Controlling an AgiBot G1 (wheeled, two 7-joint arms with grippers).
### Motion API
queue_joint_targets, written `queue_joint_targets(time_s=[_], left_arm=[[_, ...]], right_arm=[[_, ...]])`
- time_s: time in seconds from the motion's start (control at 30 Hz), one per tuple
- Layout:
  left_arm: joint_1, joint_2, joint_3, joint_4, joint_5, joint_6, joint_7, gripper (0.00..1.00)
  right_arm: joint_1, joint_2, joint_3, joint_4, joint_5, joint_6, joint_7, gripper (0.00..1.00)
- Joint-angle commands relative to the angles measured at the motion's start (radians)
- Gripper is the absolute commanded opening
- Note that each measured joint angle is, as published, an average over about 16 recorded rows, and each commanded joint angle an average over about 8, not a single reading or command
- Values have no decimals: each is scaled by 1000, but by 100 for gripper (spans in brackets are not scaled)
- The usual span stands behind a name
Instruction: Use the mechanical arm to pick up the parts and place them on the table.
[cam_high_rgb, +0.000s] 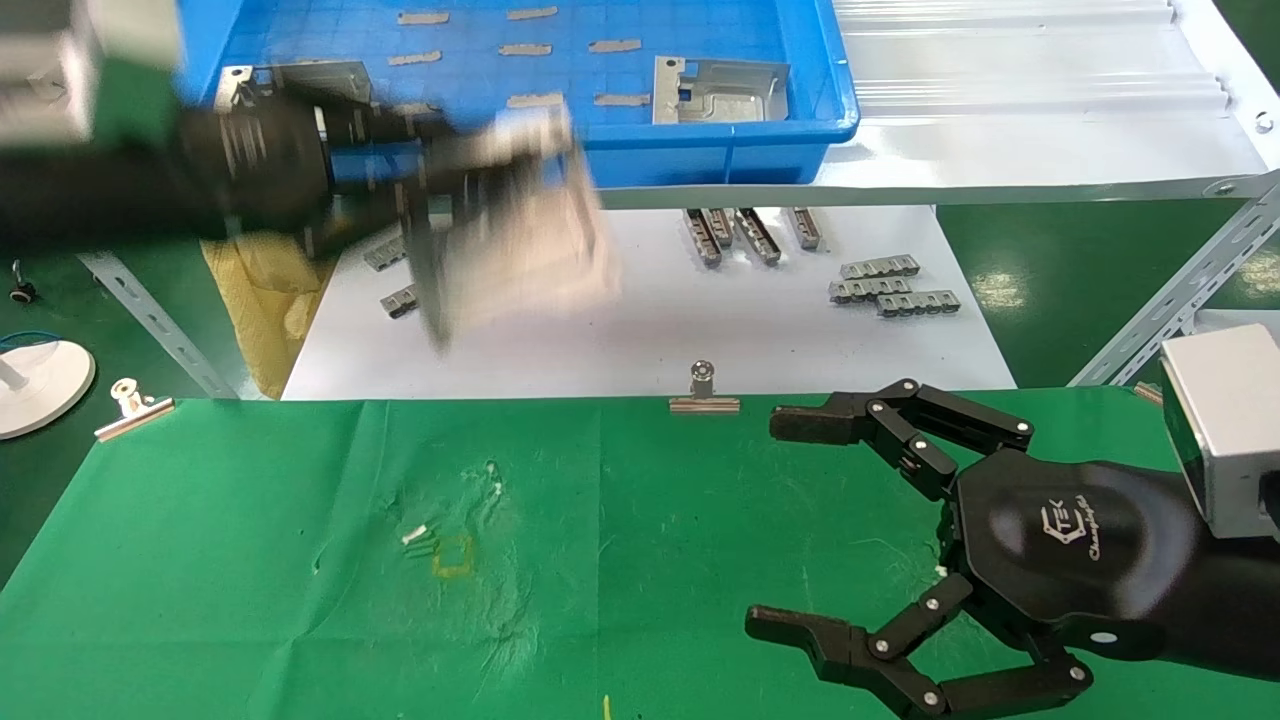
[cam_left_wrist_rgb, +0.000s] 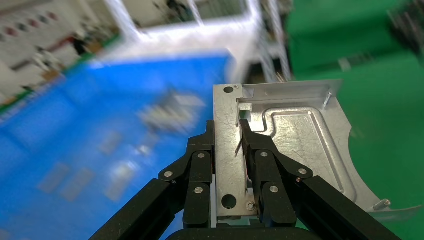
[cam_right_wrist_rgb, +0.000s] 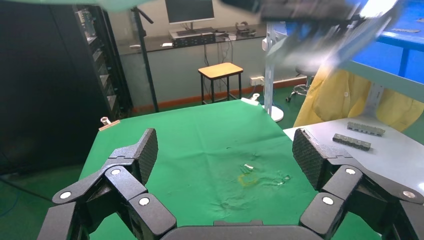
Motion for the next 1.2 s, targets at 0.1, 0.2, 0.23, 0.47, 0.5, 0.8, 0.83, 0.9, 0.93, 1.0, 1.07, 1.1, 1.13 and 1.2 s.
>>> queue_joint_targets(time_s=[0.1, 0.2, 0.23, 0.47, 0.5, 0.8, 0.83, 0.9, 0.93, 1.0, 1.07, 1.1, 1.13, 1.2], left_arm=[[86, -58, 60, -108, -26, -1, 44, 0], [125, -77, 112, -127, -23, -11, 99, 0], [134, -76, 127, -120, -17, -15, 118, 0], [159, -17, 210, -1, 71, -52, 281, 0], [159, -7, 218, 18, 84, -59, 306, 0], [145, 52, 258, 172, 156, -132, 454, 73], [144, 58, 260, 185, 160, -140, 465, 86], [142, 68, 264, 206, 167, -154, 486, 100], [141, 73, 265, 216, 169, -161, 497, 100], [139, 80, 264, 232, 168, -170, 517, 100], [136, 84, 260, 244, 164, -169, 533, 100], [133, 84, 258, 250, 160, -165, 540, 100], [130, 84, 255, 256, 156, -159, 546, 100], [125, 81, 247, 268, 144, -138, 550, 100]], right_arm=[[0, 0, 0, 0, 0, 0, 0, 100], [0, 0, 0, 0, 0, 0, 0, 100], [0, 0, 0, 0, 0, 0, 0, 100], [0, 0, 0, 0, 0, 0, 0, 100], [0, 0, 0, 0, 0, 0, 0, 100], [0, 0, 0, 0, 0, 0, 0, 100], [0, 0, 0, 0, 0, 0, 0, 100], [0, 0, 0, 0, 0, 0, 0, 100], [0, 0, 0, 0, 0, 0, 0, 100], [0, 0, 0, 0, 0, 0, 0, 100], [0, 0, 0, 0, 0, 0, 0, 100], [0, 0, 0, 0, 0, 0, 0, 100], [0, 0, 0, 0, 0, 0, 0, 100], [0, 0, 0, 0, 0, 0, 0, 100]])
